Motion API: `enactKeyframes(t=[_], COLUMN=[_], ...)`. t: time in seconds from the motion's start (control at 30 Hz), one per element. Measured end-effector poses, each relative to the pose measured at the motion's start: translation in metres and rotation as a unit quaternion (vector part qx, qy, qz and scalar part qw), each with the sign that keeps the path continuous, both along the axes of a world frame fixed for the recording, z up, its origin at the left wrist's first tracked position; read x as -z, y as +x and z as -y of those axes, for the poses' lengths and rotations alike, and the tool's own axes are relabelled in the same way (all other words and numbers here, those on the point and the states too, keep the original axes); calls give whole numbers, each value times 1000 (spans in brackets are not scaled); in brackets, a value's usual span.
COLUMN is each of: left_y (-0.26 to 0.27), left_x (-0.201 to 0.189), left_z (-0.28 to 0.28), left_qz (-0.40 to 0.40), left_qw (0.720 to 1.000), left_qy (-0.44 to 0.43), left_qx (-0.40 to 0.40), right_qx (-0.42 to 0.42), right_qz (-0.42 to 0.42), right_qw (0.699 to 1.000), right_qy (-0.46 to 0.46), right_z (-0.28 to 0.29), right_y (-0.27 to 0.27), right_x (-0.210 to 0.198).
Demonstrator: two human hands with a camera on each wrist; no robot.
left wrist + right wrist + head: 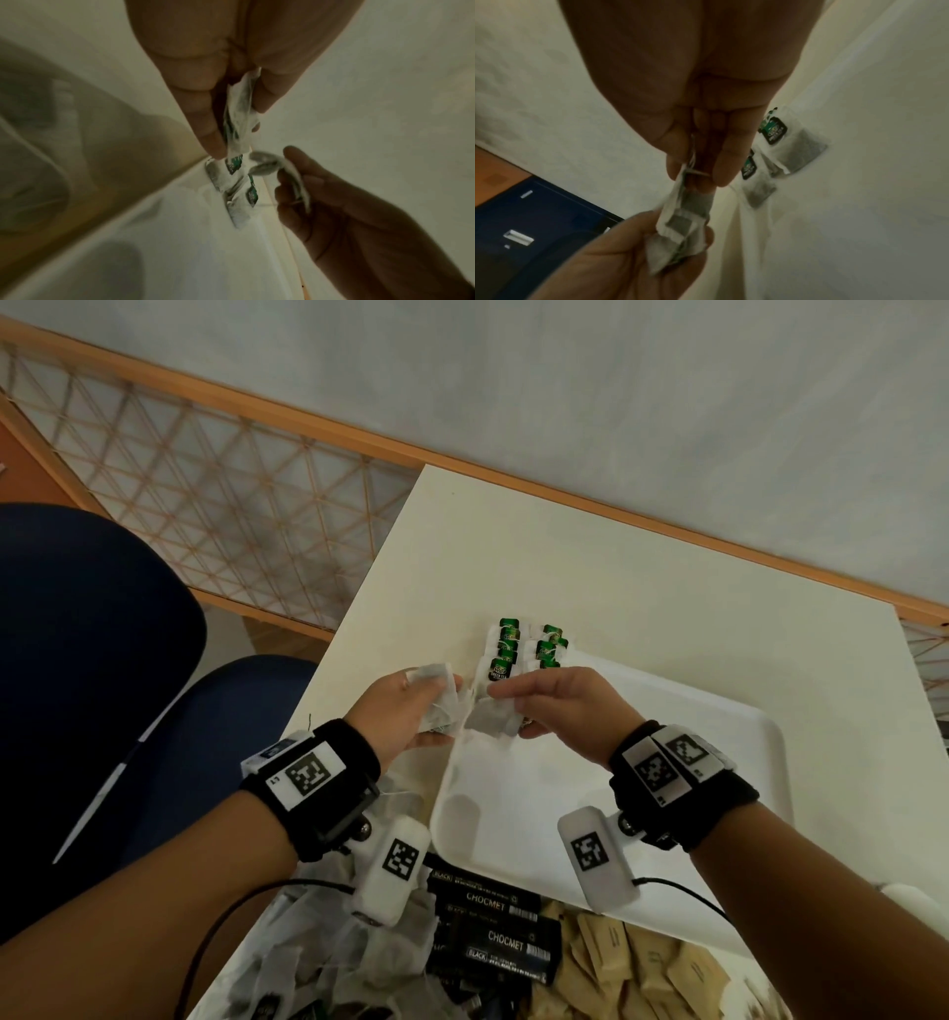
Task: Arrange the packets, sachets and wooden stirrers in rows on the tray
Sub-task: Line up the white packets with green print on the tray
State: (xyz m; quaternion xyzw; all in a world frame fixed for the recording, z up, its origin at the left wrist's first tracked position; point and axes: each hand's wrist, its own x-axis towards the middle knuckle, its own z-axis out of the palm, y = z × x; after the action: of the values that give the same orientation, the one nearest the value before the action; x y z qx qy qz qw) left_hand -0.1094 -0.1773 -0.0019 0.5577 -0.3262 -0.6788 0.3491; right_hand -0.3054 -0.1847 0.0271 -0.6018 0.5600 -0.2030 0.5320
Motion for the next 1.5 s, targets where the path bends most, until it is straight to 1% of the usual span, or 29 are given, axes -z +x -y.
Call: enactKeyframes(t=[0.1, 0.17, 0.23, 0.27, 0.33, 0.4, 0.43, 0.5, 0.57, 0.67, 0.77, 0.83, 0.93, 1.03, 1.13, 1.2, 1.27, 1.37, 1.5], left_y=[-4, -7, -10, -11, -11, -10, -9, -8, -9, -8, -6, -4, 2, 11, 20, 22, 22, 19, 14], left_x=[0, 0, -2, -4, -7, -7, -7, -7, -5, 1, 3, 5, 7, 9, 9, 9, 10, 11, 13], left_z=[-2, -4, -5, -6, -6, -6, -6, -7, -7, -6, -5, -5, -1, 3, 7, 8, 9, 8, 6], left_qz=[26, 22, 11, 5, -13, -50, -62, -58, -40, -18, -24, -32, -33, -23, -20, -20, -19, -23, -27], left_qw=[998, 996, 995, 996, 996, 995, 994, 993, 995, 997, 997, 998, 998, 997, 996, 996, 996, 997, 998], left_qy=[-42, -58, -55, -44, -13, 6, 6, 0, -6, -22, -30, -33, -42, -45, -42, -43, -41, -36, -30], left_qx=[38, 64, 79, 82, 85, 87, 92, 102, 88, 71, 64, 43, -12, -58, -79, -80, -78, -68, -57], right_qx=[-14, -19, 7, 26, 37, 24, 19, 6, 17, 55, 45, 49, 50, -5, -53, -61, -43, -2, 29], right_qz=[47, 51, 48, 32, -16, -70, -84, -94, -80, -30, -17, -18, -41, -119, -168, -186, -188, -164, -141], right_qw=[998, 998, 998, 999, 999, 995, 993, 991, 991, 995, 997, 997, 997, 991, 982, 978, 979, 984, 987], right_qy=[42, 43, 29, 14, -23, -59, -75, -96, -105, -79, -63, -52, -50, -63, -60, -65, -66, -62, -68], right_z=[0, 0, 1, 2, 4, 5, 5, 5, 6, 8, 9, 10, 11, 9, 11, 18, 28, 38, 45], right_y=[4, 7, 10, 11, 12, 11, 10, 10, 11, 10, 8, 6, 3, 3, 8, 10, 11, 10, 11], right_x=[-8, -11, -12, -12, -11, -7, -7, -7, -7, -4, -5, -4, 0, 2, 6, 10, 15, 21, 31])
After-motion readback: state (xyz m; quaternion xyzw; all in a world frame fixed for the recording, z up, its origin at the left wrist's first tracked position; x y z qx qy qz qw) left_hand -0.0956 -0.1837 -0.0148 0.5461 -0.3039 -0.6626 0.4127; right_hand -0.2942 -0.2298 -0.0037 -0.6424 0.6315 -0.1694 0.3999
